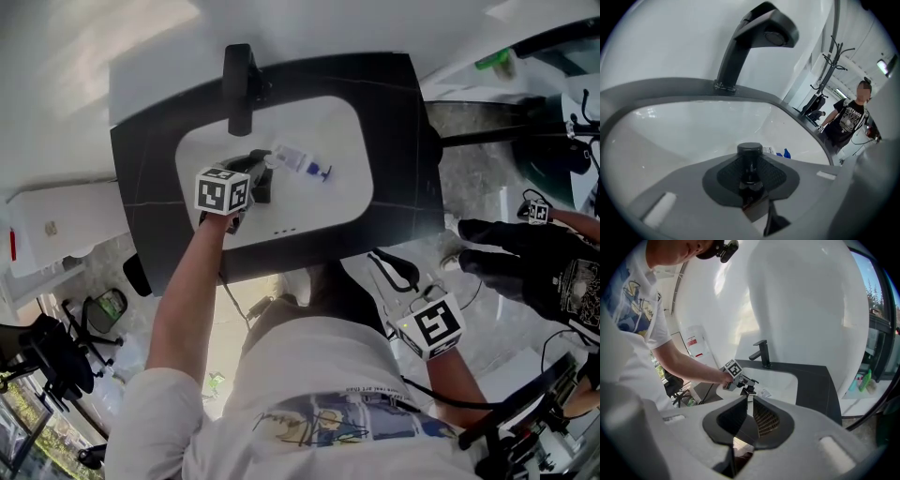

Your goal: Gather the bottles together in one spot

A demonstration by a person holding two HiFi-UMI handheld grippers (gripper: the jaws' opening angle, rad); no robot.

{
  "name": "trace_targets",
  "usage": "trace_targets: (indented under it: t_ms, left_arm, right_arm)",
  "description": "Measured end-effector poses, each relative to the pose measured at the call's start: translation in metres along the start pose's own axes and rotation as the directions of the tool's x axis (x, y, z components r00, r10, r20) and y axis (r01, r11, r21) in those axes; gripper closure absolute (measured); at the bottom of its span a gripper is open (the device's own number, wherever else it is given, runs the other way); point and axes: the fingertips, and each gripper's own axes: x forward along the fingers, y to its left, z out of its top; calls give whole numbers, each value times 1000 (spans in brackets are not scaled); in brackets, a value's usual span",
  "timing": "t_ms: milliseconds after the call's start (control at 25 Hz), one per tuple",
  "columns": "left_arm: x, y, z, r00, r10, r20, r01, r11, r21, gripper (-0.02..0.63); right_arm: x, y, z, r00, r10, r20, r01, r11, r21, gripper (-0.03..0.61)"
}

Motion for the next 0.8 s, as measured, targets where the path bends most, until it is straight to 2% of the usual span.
trace_targets:
  t_ms: [200,440,600,800]
  left_arm:
    - [-26,0,-5,994,73,79,-81,990,112,528]
    - [-58,0,2,970,142,199,-165,981,101,528]
    - [-95,4,24,949,163,270,-192,977,87,528]
    - [-133,19,75,917,175,359,-231,966,119,528]
  right_arm:
    - [-1,16,11,999,8,37,-7,1000,-26,540]
    - [-17,24,-2,999,-21,39,22,999,-26,541]
    - [-23,38,-3,999,-22,42,23,1000,-21,541]
    - [-28,40,-2,997,-42,59,44,999,-18,541]
